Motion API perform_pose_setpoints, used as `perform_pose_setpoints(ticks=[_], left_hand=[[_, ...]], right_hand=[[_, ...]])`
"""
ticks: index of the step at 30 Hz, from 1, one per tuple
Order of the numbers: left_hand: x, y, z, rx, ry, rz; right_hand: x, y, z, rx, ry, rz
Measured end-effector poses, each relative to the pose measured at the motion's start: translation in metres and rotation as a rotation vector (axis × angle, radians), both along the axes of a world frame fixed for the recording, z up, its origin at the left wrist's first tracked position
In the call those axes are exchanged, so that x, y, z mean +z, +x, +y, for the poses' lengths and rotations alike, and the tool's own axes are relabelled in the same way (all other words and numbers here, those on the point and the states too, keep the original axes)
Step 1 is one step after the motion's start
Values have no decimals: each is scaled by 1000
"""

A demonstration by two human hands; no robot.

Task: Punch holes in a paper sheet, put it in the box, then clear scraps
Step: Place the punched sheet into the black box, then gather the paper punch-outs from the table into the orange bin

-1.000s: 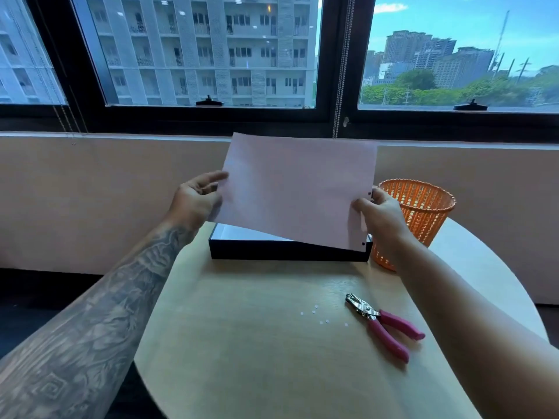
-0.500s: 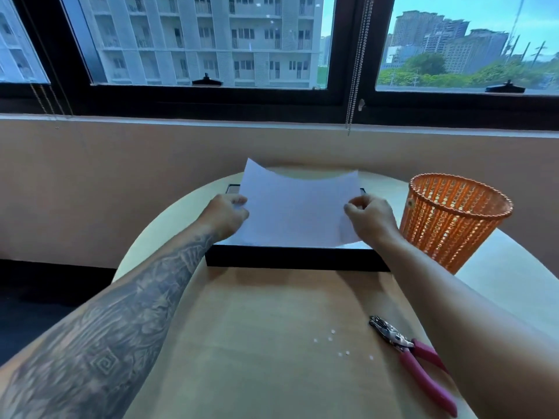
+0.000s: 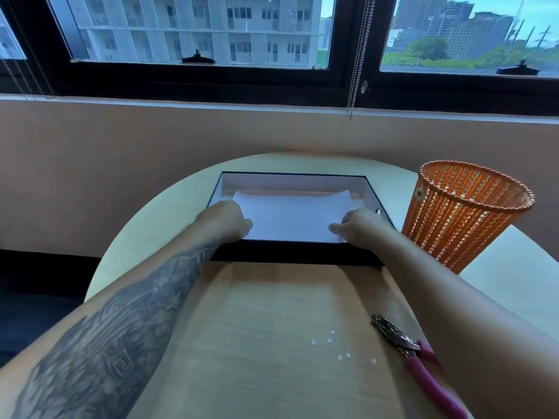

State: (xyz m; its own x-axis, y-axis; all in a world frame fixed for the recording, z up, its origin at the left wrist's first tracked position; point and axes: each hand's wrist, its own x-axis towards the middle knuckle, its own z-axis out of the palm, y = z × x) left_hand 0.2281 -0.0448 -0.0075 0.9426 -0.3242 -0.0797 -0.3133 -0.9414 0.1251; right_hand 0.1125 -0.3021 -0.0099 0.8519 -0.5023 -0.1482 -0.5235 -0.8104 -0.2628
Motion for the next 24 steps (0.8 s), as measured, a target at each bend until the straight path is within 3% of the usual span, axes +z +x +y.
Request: perform_pose_setpoints(ticks=[4,8,12,16,24], left_hand=[[3,-1,-3,17,34,20],[10,-11,2,18,-55,-55],[20,-47,11,-45,-298,-204],[20,-105,16,-211,-505,-346],[-43,-216,25,-366,-572,-78]], right_hand=[[4,-6,4,21,-34,-25],[10,-25,12,50,-7,-358],[13,-67,35,207,17,-572],[7,-125,67,308,107,-557],[-33,-229,81,335,-82,-510]])
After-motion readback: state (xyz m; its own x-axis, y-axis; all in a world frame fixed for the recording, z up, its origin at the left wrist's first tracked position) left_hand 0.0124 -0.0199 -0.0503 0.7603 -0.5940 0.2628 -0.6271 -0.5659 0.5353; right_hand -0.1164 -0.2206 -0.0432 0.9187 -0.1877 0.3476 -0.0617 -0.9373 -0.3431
